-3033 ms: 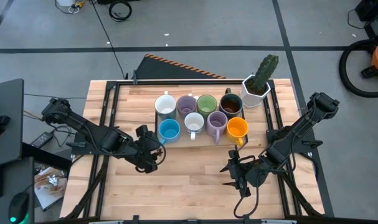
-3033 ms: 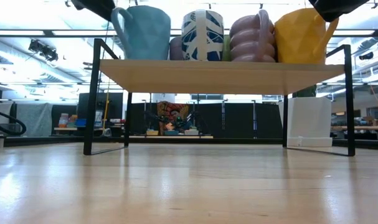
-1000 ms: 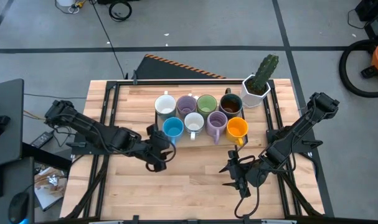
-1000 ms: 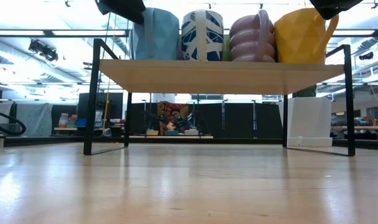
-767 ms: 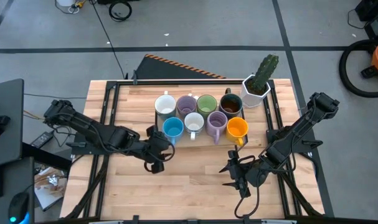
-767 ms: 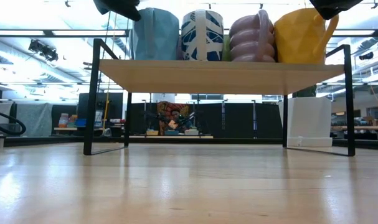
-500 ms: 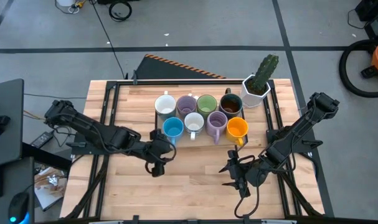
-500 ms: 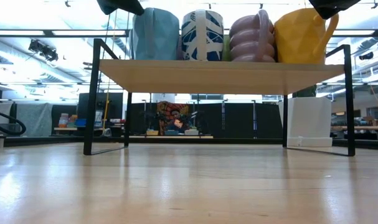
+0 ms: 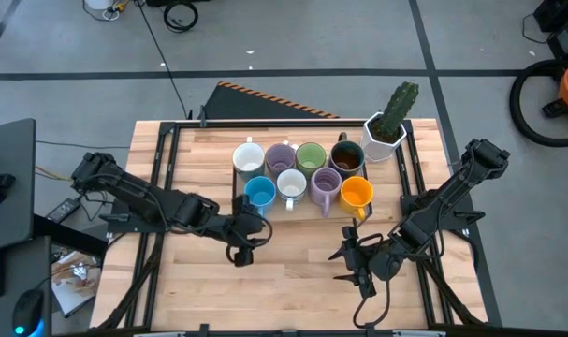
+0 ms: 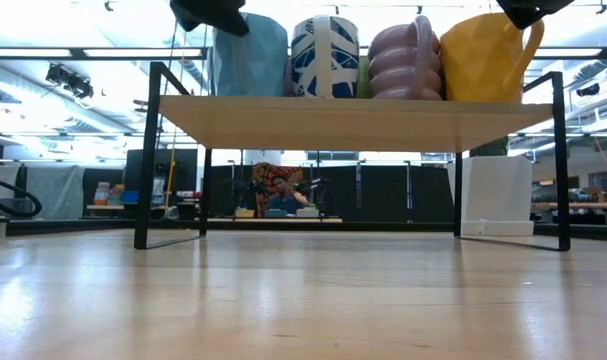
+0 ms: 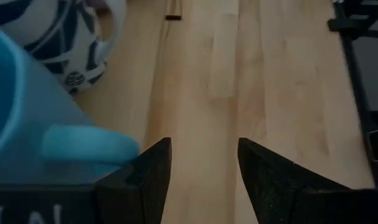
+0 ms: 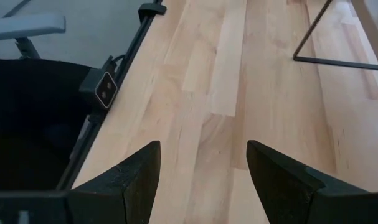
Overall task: Place coffee mugs
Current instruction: Put the blue mug on the shelf
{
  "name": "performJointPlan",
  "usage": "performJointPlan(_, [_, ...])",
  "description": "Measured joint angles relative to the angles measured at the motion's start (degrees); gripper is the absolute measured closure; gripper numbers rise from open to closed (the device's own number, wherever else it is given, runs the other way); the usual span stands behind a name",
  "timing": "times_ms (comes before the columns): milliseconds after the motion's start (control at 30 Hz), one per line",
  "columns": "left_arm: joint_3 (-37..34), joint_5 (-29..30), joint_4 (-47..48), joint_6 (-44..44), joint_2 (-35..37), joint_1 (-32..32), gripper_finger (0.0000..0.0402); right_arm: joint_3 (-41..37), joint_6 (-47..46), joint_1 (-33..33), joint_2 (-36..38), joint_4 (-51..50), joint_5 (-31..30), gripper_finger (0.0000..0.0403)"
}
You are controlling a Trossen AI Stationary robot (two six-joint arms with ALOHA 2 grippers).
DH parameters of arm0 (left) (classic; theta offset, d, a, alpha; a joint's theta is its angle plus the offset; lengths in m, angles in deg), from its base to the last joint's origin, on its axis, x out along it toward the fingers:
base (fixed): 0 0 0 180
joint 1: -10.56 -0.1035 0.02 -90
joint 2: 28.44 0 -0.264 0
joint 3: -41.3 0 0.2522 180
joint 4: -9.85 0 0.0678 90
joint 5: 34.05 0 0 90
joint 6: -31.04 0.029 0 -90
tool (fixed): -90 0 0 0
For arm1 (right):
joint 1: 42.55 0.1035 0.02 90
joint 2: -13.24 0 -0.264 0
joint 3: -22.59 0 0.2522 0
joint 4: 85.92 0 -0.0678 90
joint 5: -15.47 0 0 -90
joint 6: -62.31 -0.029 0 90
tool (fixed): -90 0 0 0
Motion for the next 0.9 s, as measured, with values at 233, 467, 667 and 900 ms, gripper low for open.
performJointPlan(233, [0.0, 3.2, 0.3, 0.5, 0.0, -0.3, 0.0209, 0.0, 0.0, 0.0, 0.0, 0.2, 0.2, 0.0159])
performJointPlan(467, [0.0, 5.0, 0.4, 1.8, 0.0, -0.3, 0.0209, 0.0, 0.0, 0.0, 0.0, 0.2, 0.2, 0.0159])
performJointPlan(667, [0.0, 5.9, 0.4, 3.4, 0.0, -0.3, 0.0209, 0.0, 0.3, 0.2, 2.1, -2.5, 1.1, 0.0159])
performJointPlan(900, [0.0, 5.5, 0.9, 7.6, 3.3, 0.2, 0.0209, -0.9, 3.9, 1.4, 8.1, -2.4, 1.7, 0.0159])
